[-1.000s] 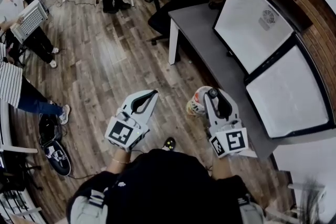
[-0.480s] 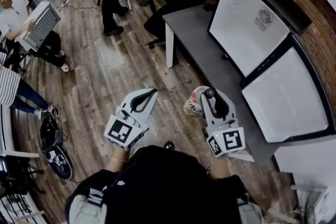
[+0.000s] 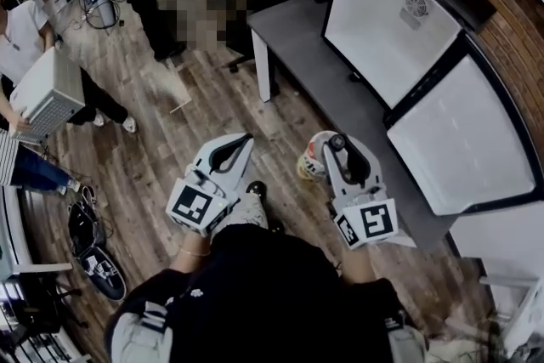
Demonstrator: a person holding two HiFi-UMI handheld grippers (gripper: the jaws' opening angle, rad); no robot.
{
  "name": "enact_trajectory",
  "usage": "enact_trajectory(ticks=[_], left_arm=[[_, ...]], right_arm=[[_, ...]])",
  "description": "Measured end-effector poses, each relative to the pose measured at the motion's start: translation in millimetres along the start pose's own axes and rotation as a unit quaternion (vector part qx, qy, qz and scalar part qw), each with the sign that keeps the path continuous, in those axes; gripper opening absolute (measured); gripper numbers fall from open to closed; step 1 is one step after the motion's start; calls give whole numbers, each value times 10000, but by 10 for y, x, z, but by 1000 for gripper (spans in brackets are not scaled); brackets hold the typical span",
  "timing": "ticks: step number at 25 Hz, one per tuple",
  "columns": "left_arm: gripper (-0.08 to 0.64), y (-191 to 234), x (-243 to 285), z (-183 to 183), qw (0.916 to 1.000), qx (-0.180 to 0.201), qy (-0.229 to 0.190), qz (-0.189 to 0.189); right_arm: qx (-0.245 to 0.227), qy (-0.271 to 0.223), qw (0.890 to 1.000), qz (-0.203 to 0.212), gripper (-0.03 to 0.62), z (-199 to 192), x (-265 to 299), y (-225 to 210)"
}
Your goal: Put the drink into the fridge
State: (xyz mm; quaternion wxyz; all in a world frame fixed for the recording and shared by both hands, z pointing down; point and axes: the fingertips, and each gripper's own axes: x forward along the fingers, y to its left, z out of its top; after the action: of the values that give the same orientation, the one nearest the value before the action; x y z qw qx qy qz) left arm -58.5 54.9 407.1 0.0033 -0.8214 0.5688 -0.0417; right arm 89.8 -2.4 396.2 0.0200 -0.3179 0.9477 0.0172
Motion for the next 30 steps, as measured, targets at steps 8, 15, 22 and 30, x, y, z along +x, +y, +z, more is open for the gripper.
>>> enact_trajectory(ticks=[8, 15, 22, 30], left_arm=[[-3, 155, 521, 64, 9989, 52, -150, -433], [-3, 444, 1324, 92, 9936, 15, -297, -1094], [-2, 724, 2044, 120, 9856, 49, -387, -1644], [-3, 1098, 2711, 167, 9765, -26, -386, -2119]], right_arm=[[-93, 9, 9994, -328, 137, 0, 188, -308], [-207, 48, 9953, -947, 137, -20, 526, -780], [-319, 130, 9892, -1422, 137, -56, 897, -1194], [-228, 292, 9814, -1885, 137, -98, 1359, -1580]])
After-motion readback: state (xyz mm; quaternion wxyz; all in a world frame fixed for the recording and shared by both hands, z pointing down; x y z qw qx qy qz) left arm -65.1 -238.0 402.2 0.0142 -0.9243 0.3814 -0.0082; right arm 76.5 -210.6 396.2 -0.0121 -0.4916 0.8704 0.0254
